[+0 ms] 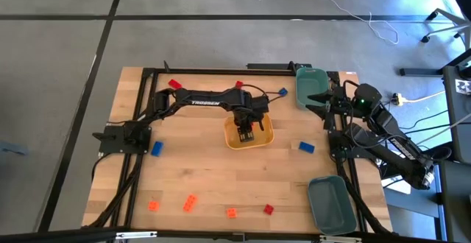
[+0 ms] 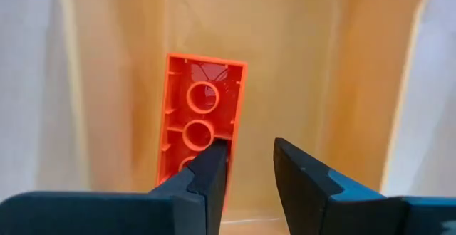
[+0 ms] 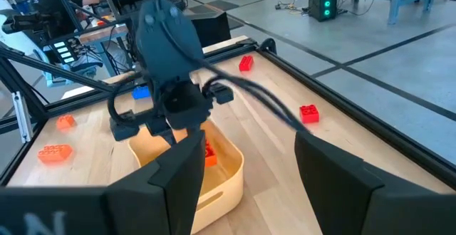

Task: Sort & place blocks by color
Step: Put the orange game piece into the yellow bin

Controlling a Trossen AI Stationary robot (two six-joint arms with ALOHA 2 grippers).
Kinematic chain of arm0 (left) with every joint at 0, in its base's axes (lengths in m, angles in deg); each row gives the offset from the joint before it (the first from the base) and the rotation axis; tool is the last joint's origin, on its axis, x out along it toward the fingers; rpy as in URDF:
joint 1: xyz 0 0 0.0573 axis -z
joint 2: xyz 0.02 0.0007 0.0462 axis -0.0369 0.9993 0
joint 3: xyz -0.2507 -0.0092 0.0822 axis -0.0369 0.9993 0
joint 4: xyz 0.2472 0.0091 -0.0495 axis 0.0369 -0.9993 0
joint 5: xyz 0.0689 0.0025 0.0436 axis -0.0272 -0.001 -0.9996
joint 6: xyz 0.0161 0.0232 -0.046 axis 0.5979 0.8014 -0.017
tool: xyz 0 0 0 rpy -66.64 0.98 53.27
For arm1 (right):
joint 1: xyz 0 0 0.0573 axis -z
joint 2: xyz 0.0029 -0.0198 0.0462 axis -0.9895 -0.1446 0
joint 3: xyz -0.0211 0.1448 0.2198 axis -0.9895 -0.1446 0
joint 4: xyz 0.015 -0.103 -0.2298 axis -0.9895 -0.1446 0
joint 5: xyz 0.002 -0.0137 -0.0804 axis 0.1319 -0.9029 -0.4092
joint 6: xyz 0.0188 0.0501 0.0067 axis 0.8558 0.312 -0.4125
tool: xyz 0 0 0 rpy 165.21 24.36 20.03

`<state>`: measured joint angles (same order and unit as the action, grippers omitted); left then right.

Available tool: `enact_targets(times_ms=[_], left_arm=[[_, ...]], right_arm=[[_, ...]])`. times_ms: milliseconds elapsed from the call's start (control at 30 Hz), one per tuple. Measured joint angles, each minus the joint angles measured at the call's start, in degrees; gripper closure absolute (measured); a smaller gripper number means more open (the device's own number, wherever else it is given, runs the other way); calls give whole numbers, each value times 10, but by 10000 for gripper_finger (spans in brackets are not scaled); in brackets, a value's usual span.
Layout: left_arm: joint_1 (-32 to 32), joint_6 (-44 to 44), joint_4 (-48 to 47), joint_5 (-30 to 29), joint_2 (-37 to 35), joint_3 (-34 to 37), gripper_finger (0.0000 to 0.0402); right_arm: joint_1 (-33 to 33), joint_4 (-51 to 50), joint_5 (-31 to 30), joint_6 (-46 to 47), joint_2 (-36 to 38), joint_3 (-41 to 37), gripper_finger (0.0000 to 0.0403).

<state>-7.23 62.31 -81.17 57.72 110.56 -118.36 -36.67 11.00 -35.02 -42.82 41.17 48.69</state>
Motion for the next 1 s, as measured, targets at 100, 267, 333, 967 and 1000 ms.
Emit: enact_targets(times_ms=[100,267,333,967,1000], left_arm=[[0,13,0,-16,1,-6,294],[1,11,4,-28,1,-9,294],[3,4,5,-32,1,-9,295],[13,29,13,-35,1,-9,291],[13,30,14,-35,1,-9,287]], right_arm=[[0,0,0,0,0,0,185],[0,0,0,0,0,0,185],[0,0,0,0,0,0,185],[0,0,4,0,0,0,185],[0,0,4,0,0,0,185]])
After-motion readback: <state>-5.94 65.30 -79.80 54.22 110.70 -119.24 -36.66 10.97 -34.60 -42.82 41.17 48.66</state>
